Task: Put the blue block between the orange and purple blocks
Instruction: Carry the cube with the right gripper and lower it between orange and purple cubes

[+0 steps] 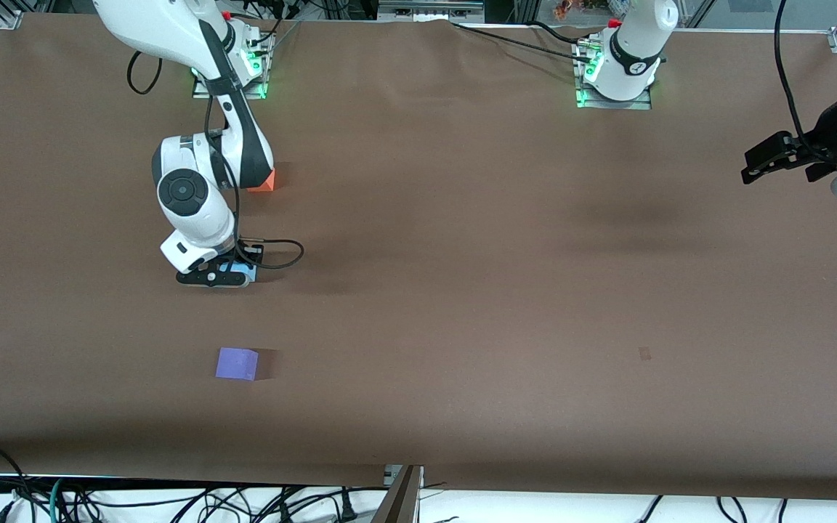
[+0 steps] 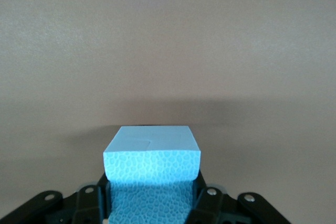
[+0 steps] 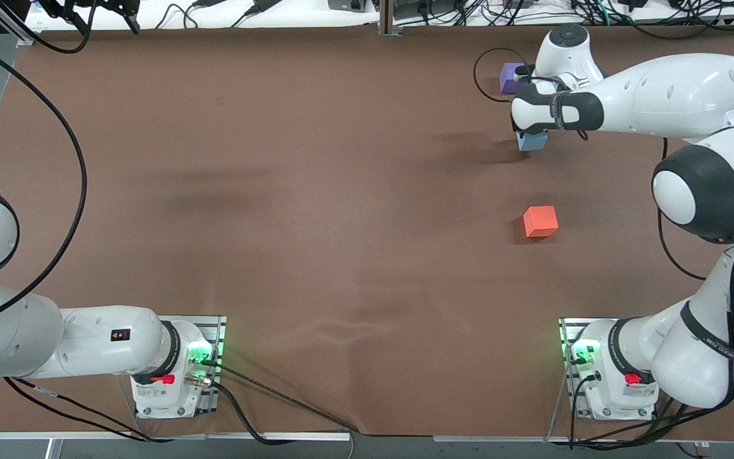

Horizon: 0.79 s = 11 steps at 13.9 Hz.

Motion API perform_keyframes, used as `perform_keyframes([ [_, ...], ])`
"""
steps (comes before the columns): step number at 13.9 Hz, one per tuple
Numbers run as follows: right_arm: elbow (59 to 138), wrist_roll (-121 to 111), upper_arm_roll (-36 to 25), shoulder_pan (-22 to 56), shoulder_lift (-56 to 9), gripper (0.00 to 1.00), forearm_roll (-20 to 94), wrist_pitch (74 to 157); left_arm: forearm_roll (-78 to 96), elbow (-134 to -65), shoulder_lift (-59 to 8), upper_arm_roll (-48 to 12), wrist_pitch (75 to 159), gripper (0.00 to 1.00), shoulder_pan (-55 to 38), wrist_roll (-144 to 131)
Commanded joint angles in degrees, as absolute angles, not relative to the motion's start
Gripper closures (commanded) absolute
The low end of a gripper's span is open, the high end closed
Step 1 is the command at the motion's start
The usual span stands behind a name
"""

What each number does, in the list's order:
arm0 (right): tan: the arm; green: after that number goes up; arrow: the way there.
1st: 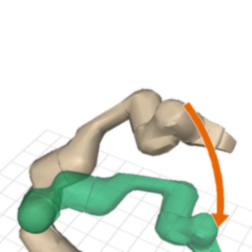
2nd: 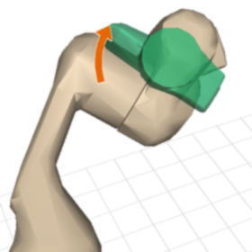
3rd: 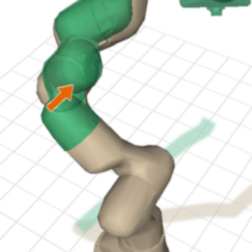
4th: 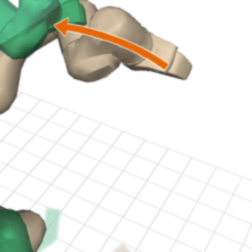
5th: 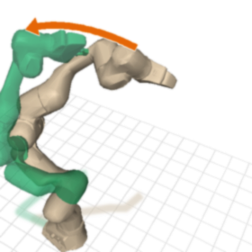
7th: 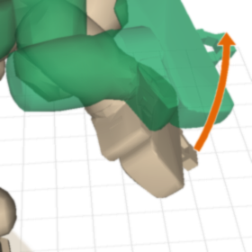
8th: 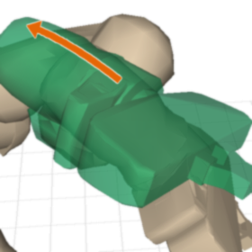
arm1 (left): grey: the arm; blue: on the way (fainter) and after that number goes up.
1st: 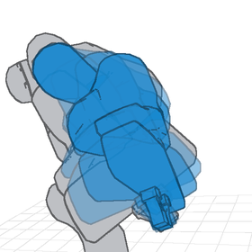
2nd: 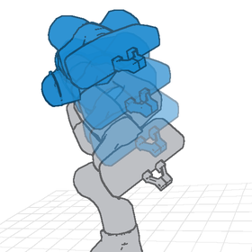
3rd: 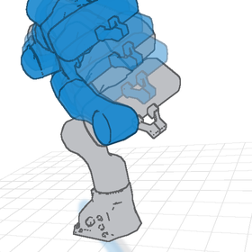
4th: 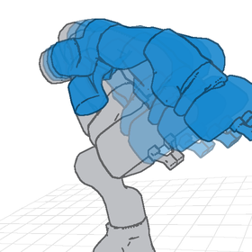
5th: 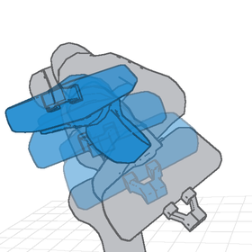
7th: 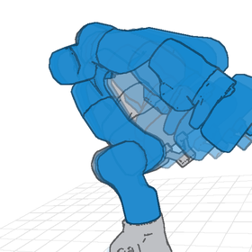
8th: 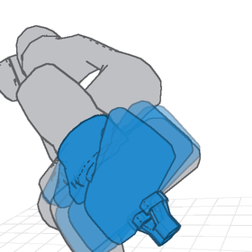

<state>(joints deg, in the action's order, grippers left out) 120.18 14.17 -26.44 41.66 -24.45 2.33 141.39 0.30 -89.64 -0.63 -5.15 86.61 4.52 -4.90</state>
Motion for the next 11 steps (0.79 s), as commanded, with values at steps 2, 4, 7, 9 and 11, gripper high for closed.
perform_keyframes([
  [2, 122.96, 12.13, -26.54, 42.01, -23.47, 0.8, 3.07, 145.1, -0.09, -89.56, -0.44, -5.19, 85.87, 0.0, 4.75, -4.04],
  [4, 122.78, 12.13, -26.54, 42.01, -23.47, 0.21, 5.44, 145.11, -0.09, -89.47, -0.44, -5.53, 85.87, 0.0, 4.66, -4.04],
  [7, 120.51, 11.25, -26.54, 42.01, -22.68, 0.0, 5.62, 143.1, -0.09, -89.47, -0.44, -5.71, 85.87, 0.0, 4.66, -4.04],
  [9, 114.56, 10.73, -26.63, 42.01, -22.15, 0.0, 5.62, 135.13, -0.09, -89.47, -0.44, -5.71, 85.96, 0.0, 4.66, -4.04],
  [11, 107.09, 9.24, -27.68, 42.01, -22.15, 0.0, 5.62, 126.34, -0.09, -89.47, -0.44, -5.71, 85.96, 0.0, 4.66, -4.04],
])
